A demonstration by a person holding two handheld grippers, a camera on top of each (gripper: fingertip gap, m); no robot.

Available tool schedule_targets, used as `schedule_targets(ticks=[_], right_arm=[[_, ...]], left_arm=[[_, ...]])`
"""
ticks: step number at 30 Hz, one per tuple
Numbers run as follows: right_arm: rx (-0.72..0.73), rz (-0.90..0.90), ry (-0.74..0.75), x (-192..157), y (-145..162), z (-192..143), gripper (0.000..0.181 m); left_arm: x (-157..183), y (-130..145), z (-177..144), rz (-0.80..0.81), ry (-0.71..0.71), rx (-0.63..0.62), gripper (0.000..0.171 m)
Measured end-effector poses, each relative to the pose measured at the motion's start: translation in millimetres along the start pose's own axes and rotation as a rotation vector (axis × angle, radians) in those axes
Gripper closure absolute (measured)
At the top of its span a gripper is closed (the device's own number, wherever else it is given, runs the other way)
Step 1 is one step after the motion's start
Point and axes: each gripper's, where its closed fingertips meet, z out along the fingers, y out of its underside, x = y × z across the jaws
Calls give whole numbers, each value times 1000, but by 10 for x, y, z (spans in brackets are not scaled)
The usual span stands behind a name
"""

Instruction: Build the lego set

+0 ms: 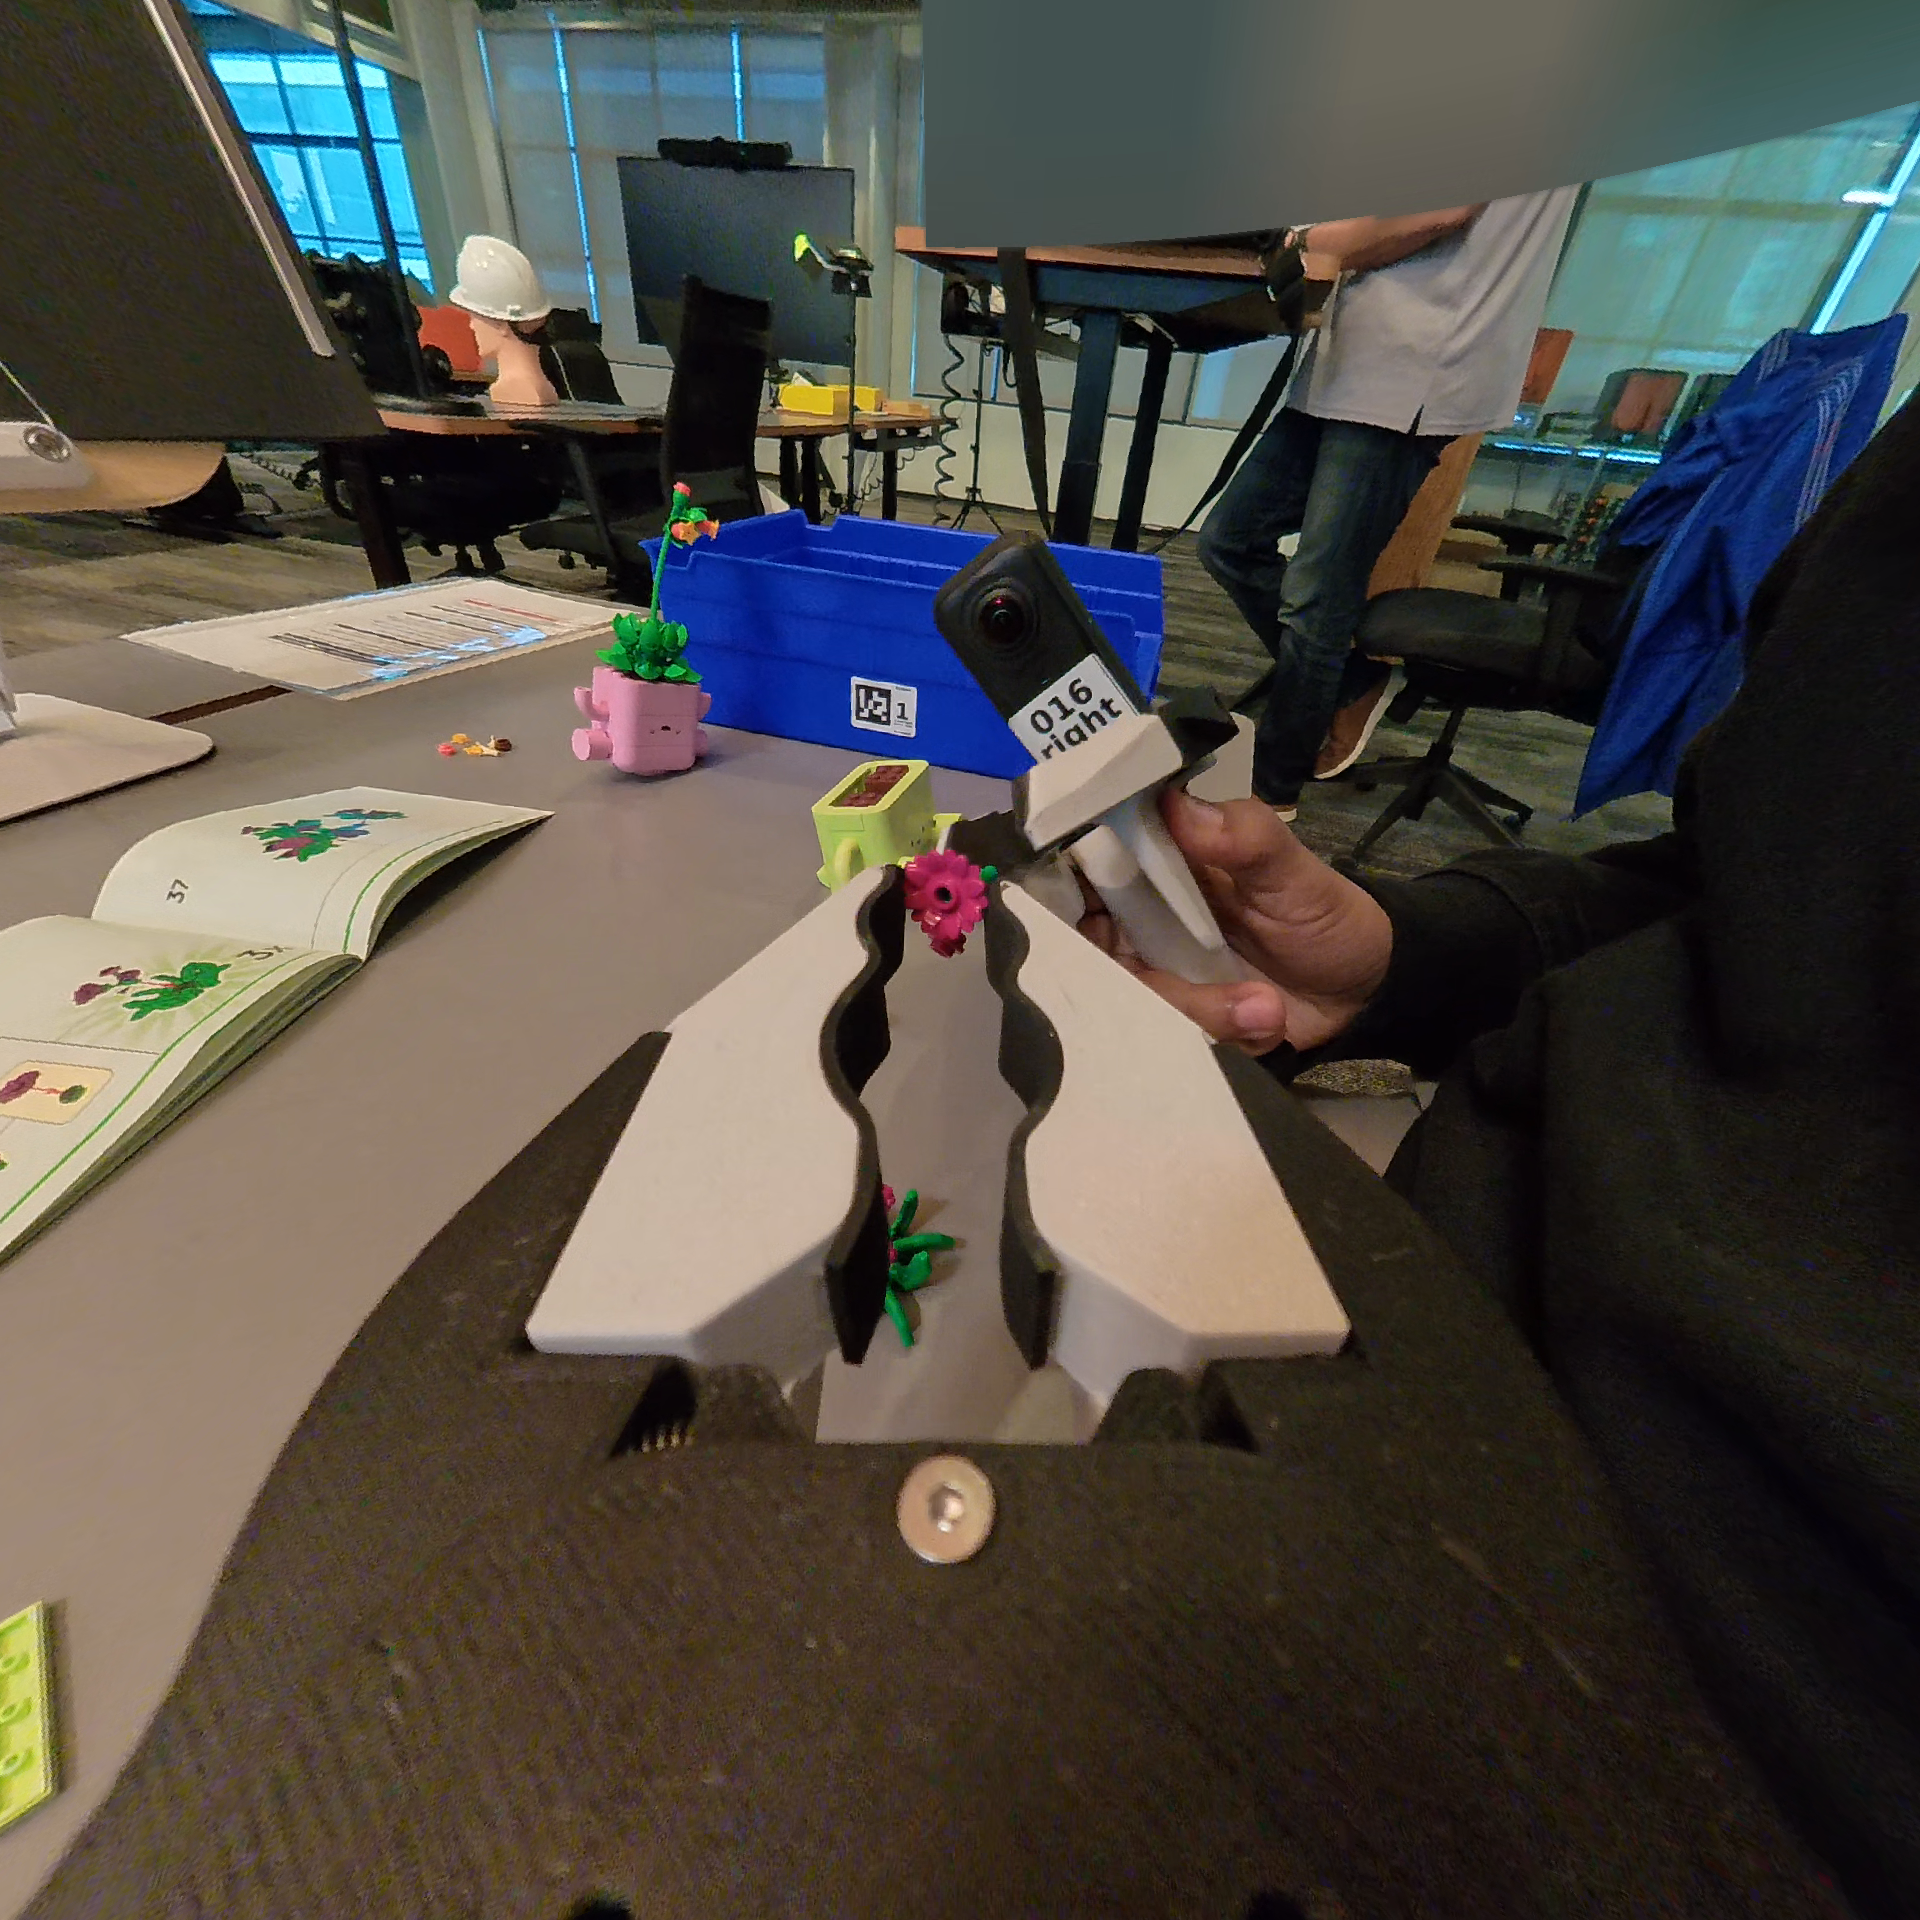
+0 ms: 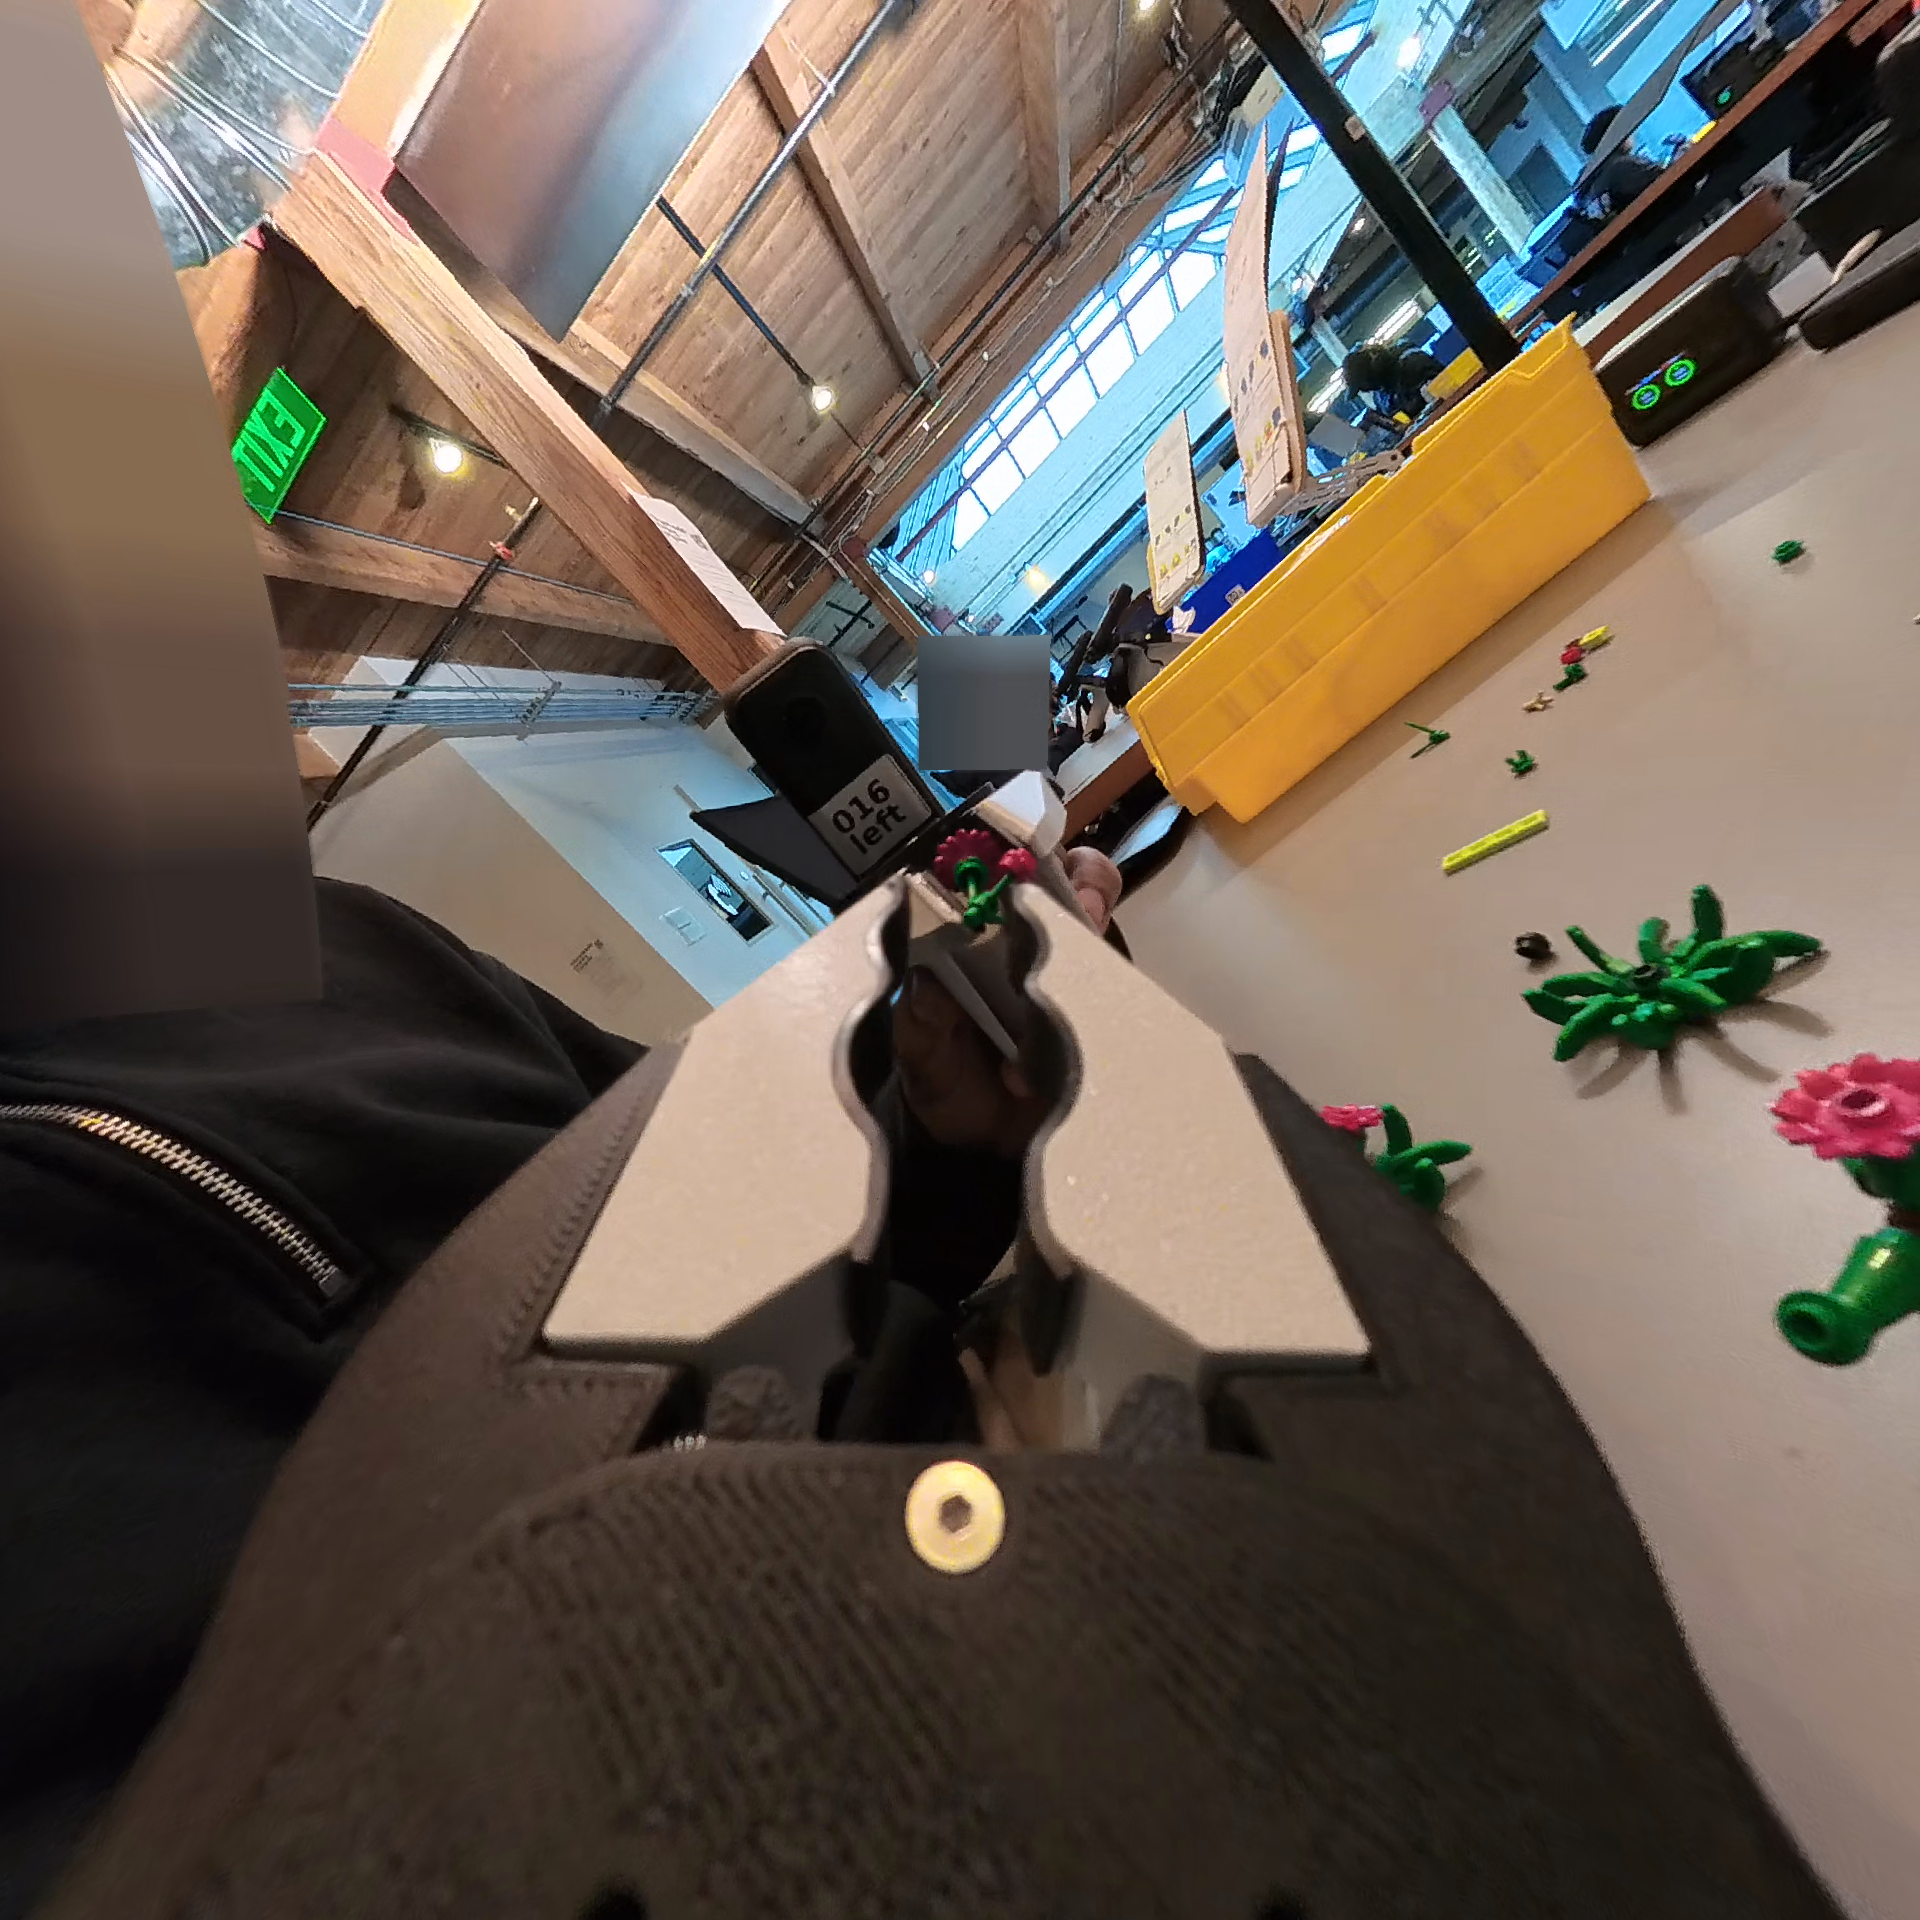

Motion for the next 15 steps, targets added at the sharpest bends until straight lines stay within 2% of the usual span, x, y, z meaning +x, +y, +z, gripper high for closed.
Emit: schedule_targets(ticks=[3,10,15], right_arm=[[-2,3,8,12,3,-2,178],[21,-20,9,-5,-31,-26,180],[23,-37,-39,-89,-36,-36,180]], left_arm=[[18,-9,-5,-13,18,8,158],[19,3,4,-42,34,10,143],[54,3,10,-189,135,36,138]])
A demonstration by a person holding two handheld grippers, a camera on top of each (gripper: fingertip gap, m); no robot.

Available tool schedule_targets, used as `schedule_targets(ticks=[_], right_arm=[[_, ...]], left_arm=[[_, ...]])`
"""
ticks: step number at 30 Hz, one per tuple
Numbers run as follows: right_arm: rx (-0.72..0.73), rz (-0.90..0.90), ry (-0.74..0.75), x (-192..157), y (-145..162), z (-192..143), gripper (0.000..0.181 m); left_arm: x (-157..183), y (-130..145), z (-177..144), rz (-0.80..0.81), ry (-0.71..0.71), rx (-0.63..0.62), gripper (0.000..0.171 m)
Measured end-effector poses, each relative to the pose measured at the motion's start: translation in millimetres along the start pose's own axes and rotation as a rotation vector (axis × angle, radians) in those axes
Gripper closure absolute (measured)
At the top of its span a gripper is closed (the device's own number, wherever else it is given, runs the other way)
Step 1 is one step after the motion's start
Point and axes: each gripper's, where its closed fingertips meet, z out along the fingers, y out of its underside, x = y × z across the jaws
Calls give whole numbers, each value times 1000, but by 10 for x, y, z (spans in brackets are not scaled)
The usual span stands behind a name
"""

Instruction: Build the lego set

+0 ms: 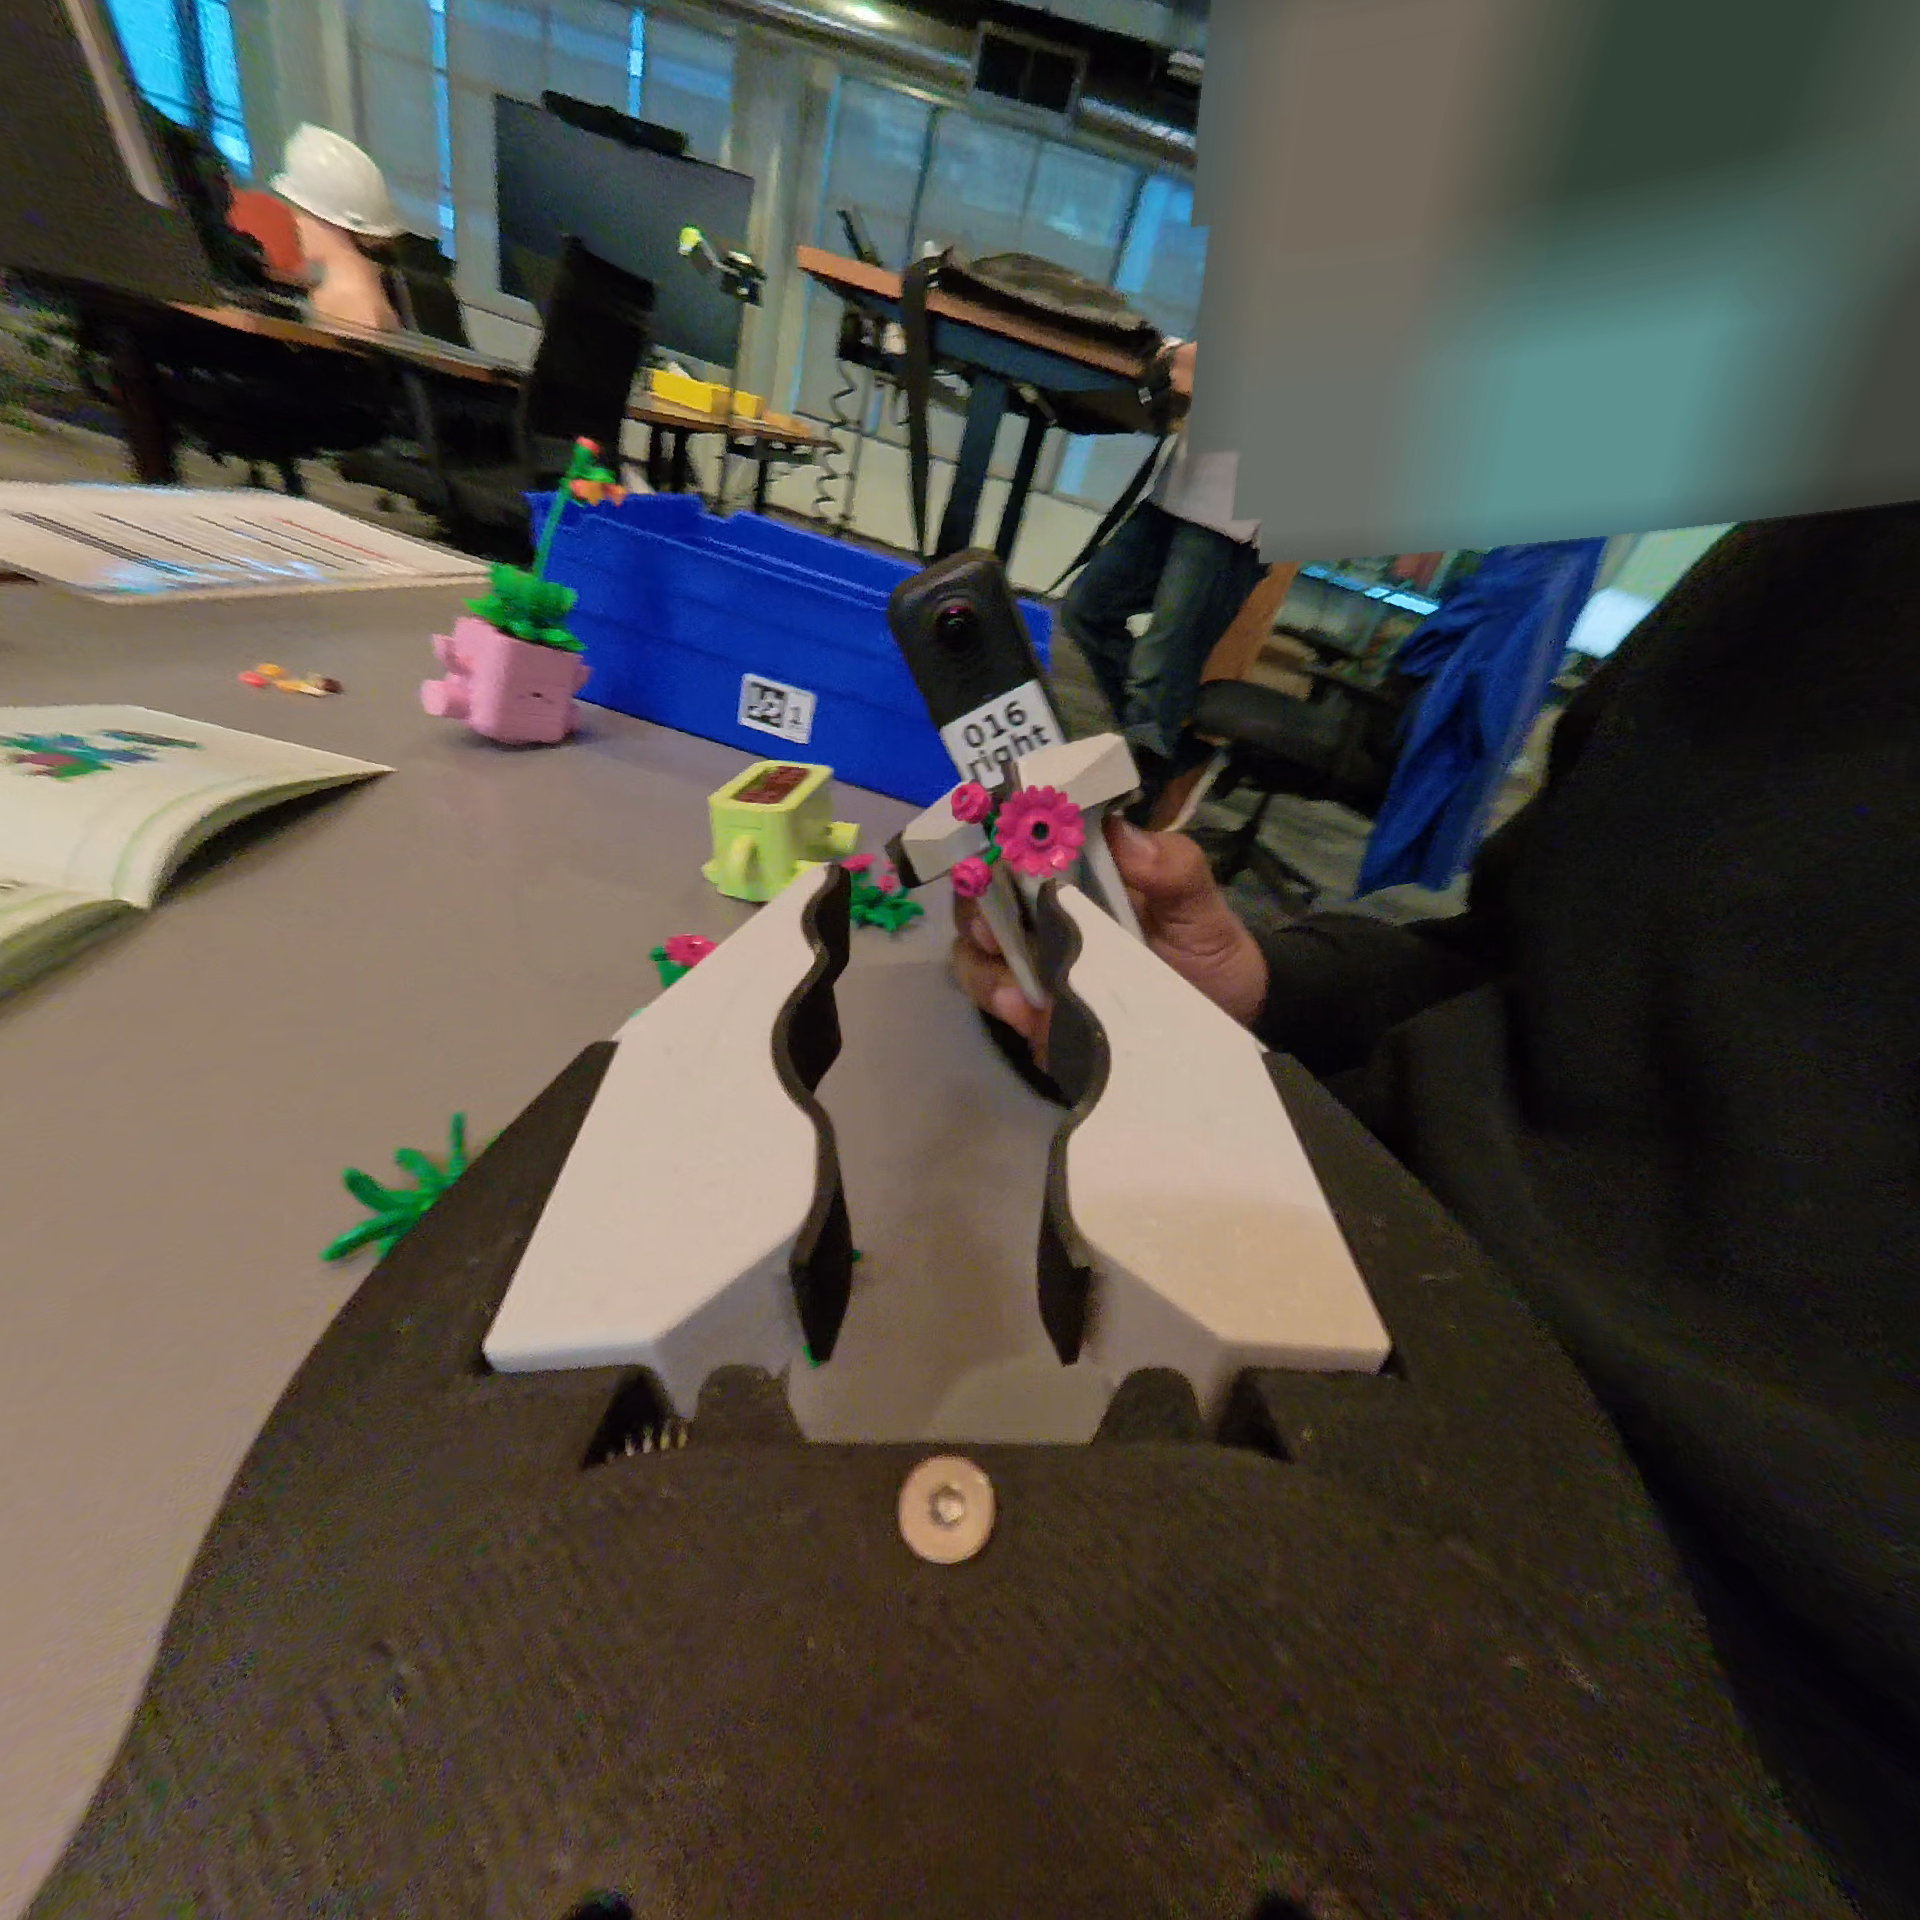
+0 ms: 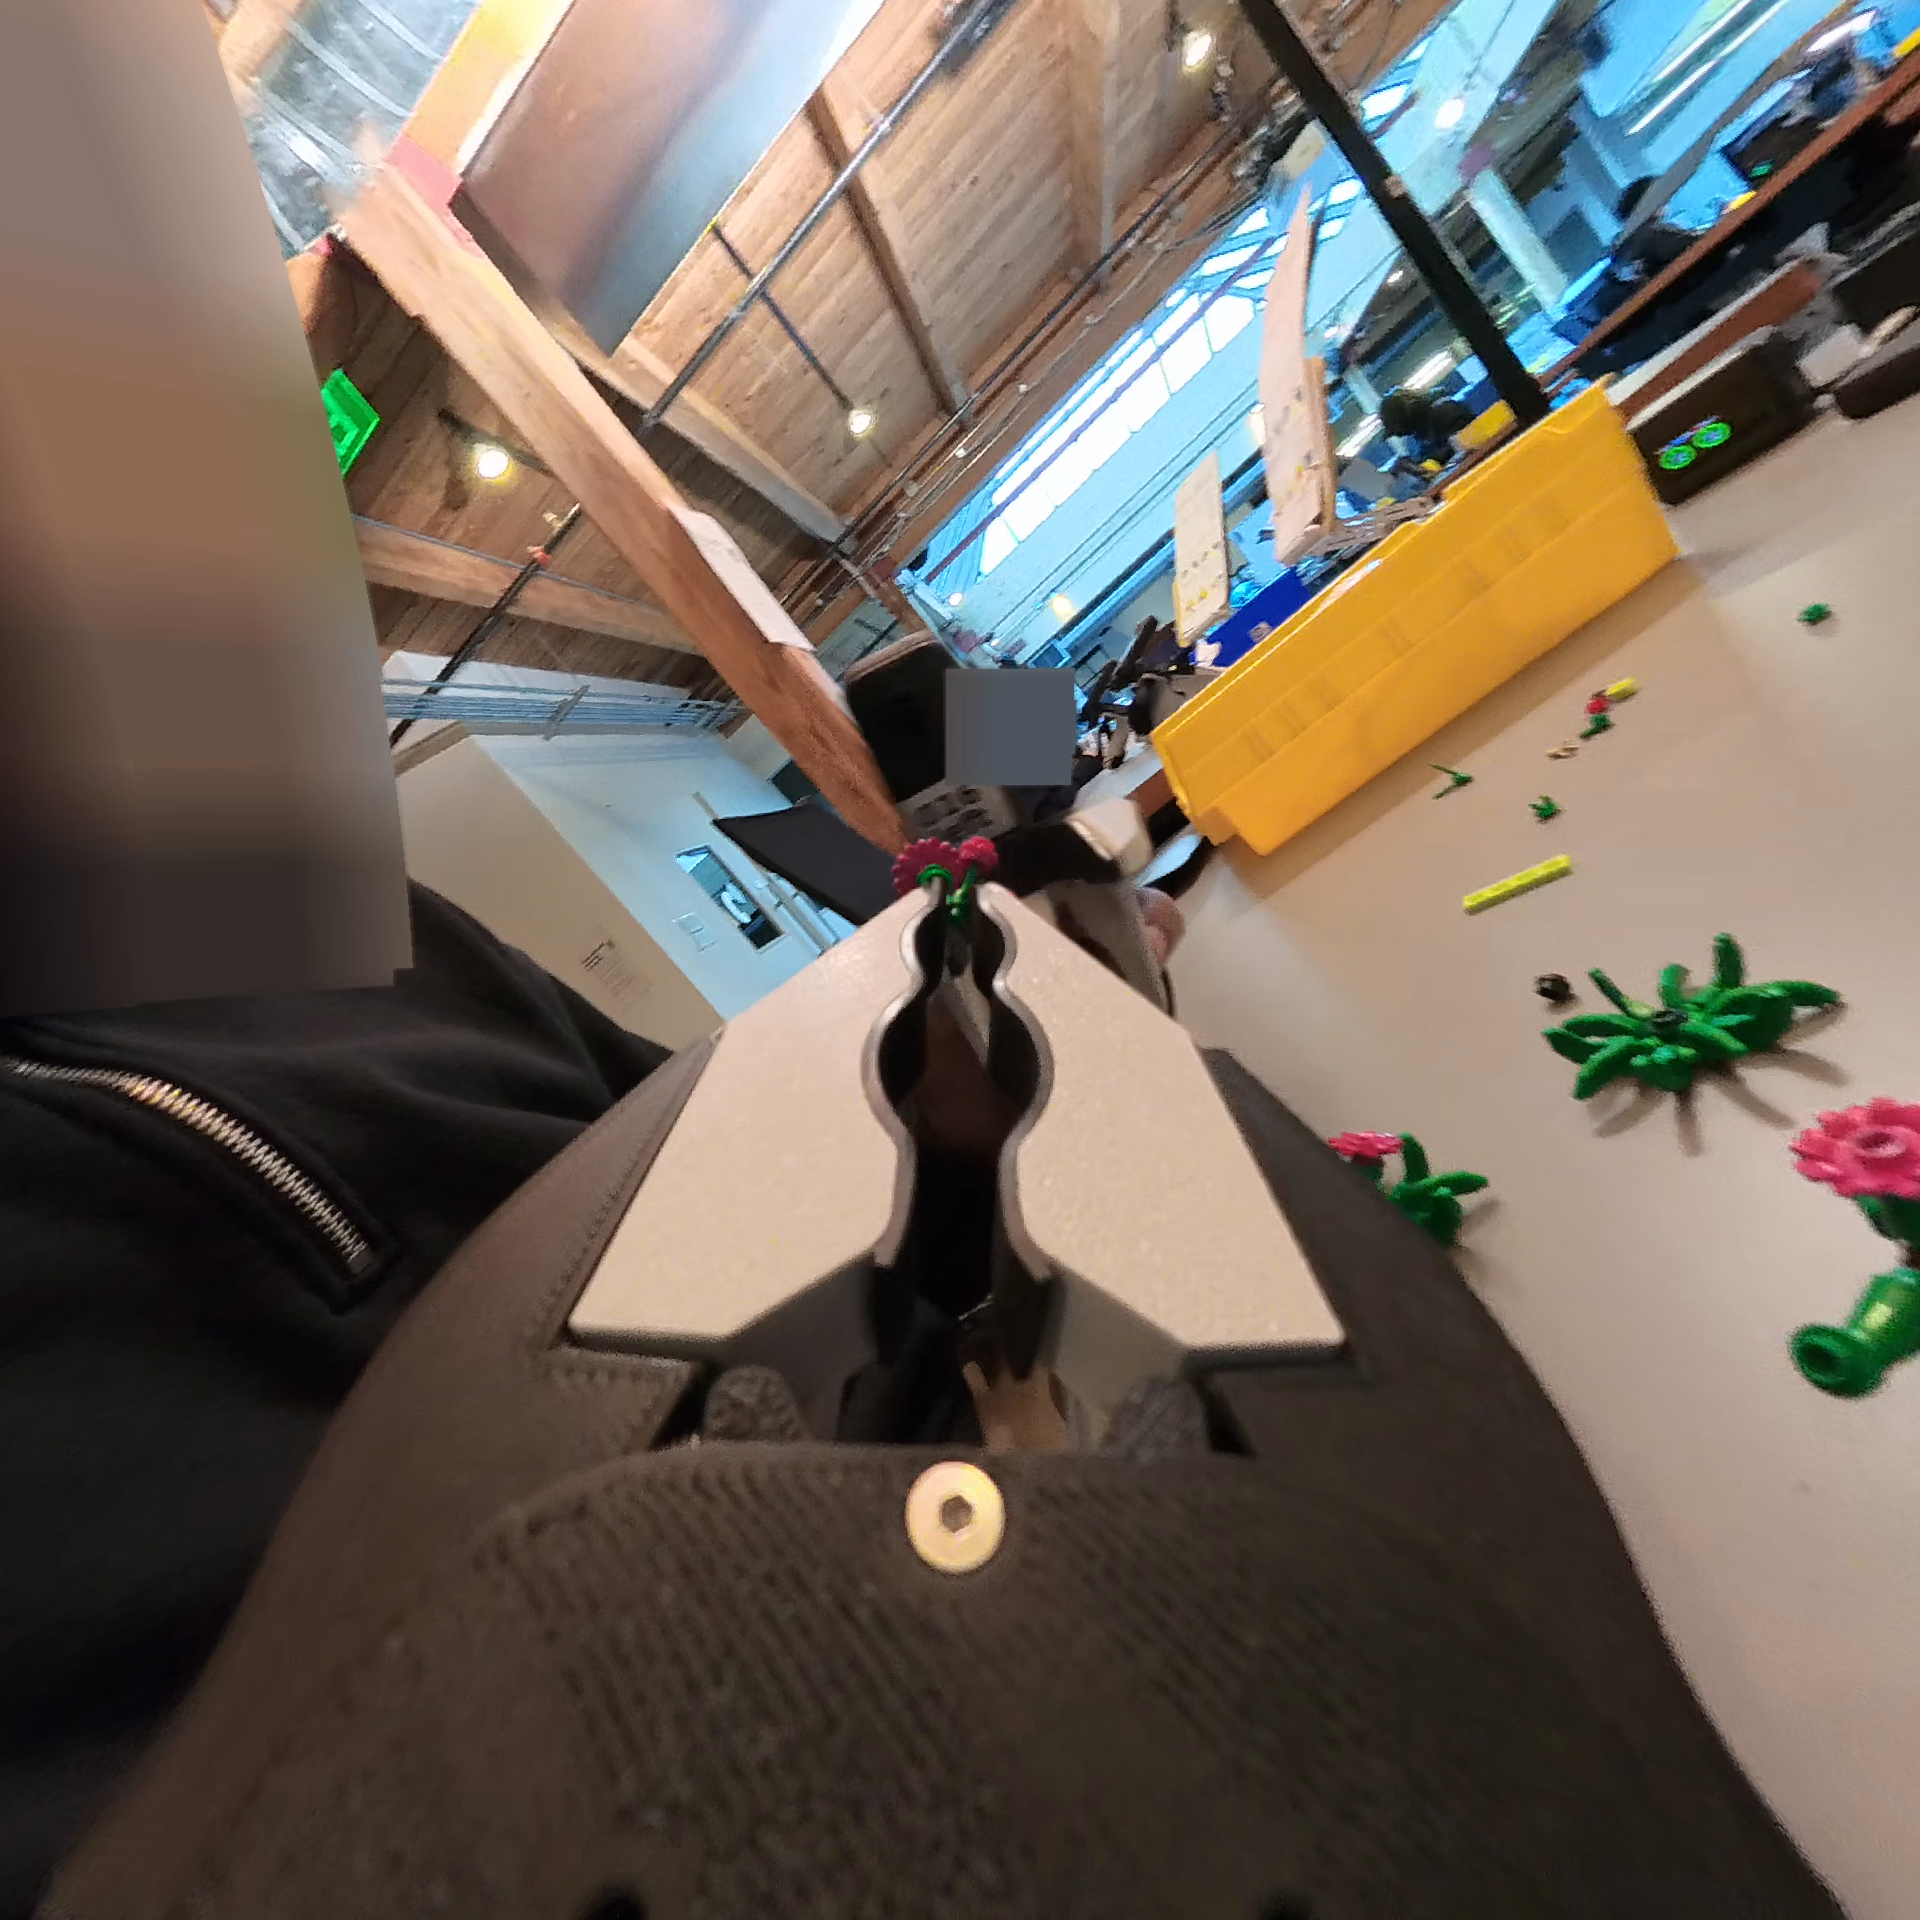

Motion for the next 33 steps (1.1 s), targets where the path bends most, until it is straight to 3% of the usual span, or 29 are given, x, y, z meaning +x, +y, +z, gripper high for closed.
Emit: schedule_targets(ticks=[5,9,14,23,28,33], right_arm=[[-20,-33,-49,-98,35,16,180],[-15,-61,-53,-119,33,20,180],[-20,-62,-57,-126,44,29,180],[-47,-44,-28,-87,91,57,181],[-9,-156,100,4,-33,-30,168],[-152,-596,385,97,-91,-93,149]], left_arm=[[144,16,30,-185,191,13,137],[244,-46,15,-282,307,53,148],[245,-100,-35,-266,309,82,167],[216,-171,-81,-278,303,127,168],[32,-52,-64,-154,112,40,168],[-252,98,-101,131,-219,-125,167]])
